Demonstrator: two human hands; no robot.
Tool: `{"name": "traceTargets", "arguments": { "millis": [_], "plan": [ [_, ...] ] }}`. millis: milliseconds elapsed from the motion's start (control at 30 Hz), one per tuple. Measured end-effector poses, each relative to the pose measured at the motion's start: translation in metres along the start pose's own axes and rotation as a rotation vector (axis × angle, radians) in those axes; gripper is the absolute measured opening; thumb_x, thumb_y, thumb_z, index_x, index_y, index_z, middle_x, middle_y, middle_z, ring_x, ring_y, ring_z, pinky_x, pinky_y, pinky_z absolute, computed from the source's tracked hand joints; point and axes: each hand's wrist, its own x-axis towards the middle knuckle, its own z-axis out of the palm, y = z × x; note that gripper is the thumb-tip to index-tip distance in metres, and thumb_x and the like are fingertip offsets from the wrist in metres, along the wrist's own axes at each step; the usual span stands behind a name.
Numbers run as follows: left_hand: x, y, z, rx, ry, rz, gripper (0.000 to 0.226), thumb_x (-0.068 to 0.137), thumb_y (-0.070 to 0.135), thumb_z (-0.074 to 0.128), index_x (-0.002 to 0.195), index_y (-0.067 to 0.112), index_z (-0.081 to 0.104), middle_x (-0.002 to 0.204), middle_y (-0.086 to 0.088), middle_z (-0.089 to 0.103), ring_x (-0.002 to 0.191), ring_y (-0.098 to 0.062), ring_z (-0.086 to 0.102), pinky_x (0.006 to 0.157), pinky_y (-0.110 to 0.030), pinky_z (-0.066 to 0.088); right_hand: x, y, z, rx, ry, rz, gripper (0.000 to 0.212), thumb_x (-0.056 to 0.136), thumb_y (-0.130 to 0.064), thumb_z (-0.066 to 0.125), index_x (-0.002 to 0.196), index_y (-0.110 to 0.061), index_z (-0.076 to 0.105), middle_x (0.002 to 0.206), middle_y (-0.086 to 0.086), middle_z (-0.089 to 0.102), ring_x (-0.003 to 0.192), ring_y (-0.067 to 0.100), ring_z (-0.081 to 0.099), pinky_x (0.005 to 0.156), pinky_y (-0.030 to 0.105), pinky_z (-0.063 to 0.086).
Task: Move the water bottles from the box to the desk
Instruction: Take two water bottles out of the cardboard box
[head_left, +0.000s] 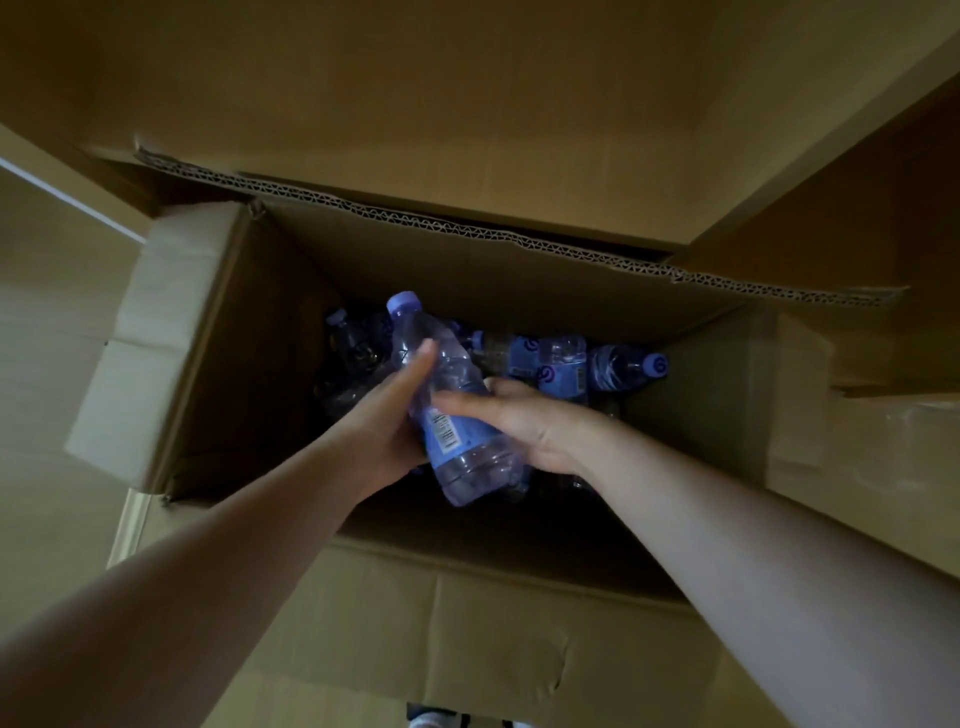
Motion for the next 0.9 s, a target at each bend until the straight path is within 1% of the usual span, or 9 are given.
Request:
{"name": "traceTargets", "arguments": {
  "millis": [100,167,267,367,467,600,733,833,900],
  "plan": [
    [0.005,-0.001,0.020,0.065,0.265,0.058,0.064,0.072,0.041,0.076,0.124,0.009,0.057,0.107,-0.012,0.071,0.095,-0.030,0.069,0.083,-0.046,0.055,0.011,-0.002,0.017,-0.284,0.225,-0.052,0.076,0.073,-0.051,0.074,0.137,-0.019,0.048,0.136,0.013,0.053,0.124,0.031,0.052,0.105,0.049,0.042],
    [0.010,0.000,0.023,0.118,0.359,0.053,0.067,0.069,0.040,0.081,0.124,0.014,0.055,0.108,-0.012,0.069,0.094,-0.031,0.068,0.078,-0.047,0.057,0.017,0.002,0.024,-0.337,0.307,-0.109,0.082,0.073,-0.045,0.076,0.141,-0.016,0.041,0.139,0.012,0.049,0.128,0.030,0.049,0.107,0.047,0.041],
    [0.013,0.007,0.016,0.057,0.301,0.057,0.065,0.070,0.033,0.082,0.126,0.014,0.055,0.110,-0.014,0.069,0.094,-0.033,0.069,0.080,-0.049,0.056,0.011,0.010,0.021,-0.226,0.264,-0.137,0.069,0.080,-0.037,0.075,0.135,-0.016,0.040,0.132,0.008,0.055,0.118,0.024,0.056,0.100,0.038,0.046],
    [0.008,0.011,0.001,0.066,0.167,-0.013,0.071,0.063,0.038,0.080,0.125,0.015,0.057,0.115,-0.016,0.068,0.103,-0.033,0.067,0.087,-0.050,0.053,-0.005,0.016,0.009,0.161,0.209,-0.077,0.037,0.089,-0.034,0.066,0.121,-0.025,0.050,0.125,0.009,0.060,0.104,0.023,0.063,0.082,0.033,0.053],
    [0.006,0.007,-0.011,0.094,0.125,-0.003,0.075,0.060,0.048,0.075,0.125,0.015,0.058,0.116,-0.012,0.069,0.108,-0.029,0.065,0.088,-0.042,0.052,-0.013,0.022,0.001,0.469,0.049,0.021,0.046,0.086,-0.028,0.066,0.128,-0.013,0.056,0.116,0.014,0.066,0.100,0.027,0.065,0.087,0.039,0.052],
    [0.001,0.003,-0.008,0.079,0.015,0.007,0.062,0.074,0.044,0.065,0.127,0.013,0.057,0.121,-0.016,0.065,0.108,-0.029,0.064,0.093,-0.040,0.050,-0.017,0.027,0.004,0.475,-0.114,0.070,0.055,0.079,-0.028,0.070,0.128,-0.006,0.056,0.116,0.014,0.069,0.106,0.026,0.065,0.097,0.038,0.050],
    [-0.001,0.000,0.003,0.160,0.127,0.026,0.050,0.087,0.035,0.063,0.128,0.008,0.054,0.118,-0.019,0.066,0.108,-0.034,0.063,0.097,-0.048,0.049,-0.013,0.034,0.015,0.440,-0.021,0.006,0.045,0.086,-0.023,0.070,0.128,-0.014,0.056,0.120,0.013,0.068,0.109,0.027,0.065,0.097,0.041,0.052],
    [0.004,-0.006,0.013,0.421,0.235,0.070,0.061,0.078,0.034,0.075,0.129,0.010,0.051,0.113,-0.015,0.067,0.103,-0.032,0.066,0.095,-0.050,0.051,-0.013,0.038,0.026,0.248,0.094,-0.092,0.031,0.085,-0.026,0.072,0.111,-0.032,0.056,0.116,0.002,0.069,0.108,0.020,0.066,0.097,0.042,0.052],
    [0.010,-0.011,0.019,0.496,0.348,0.087,0.071,0.072,0.034,0.081,0.131,0.009,0.049,0.115,-0.014,0.065,0.105,-0.031,0.064,0.095,-0.049,0.050,-0.010,0.041,0.032,0.153,0.171,-0.137,0.039,0.082,-0.027,0.075,0.114,-0.033,0.052,0.120,-0.003,0.066,0.110,0.014,0.063,0.101,0.040,0.049]
  ]
}}
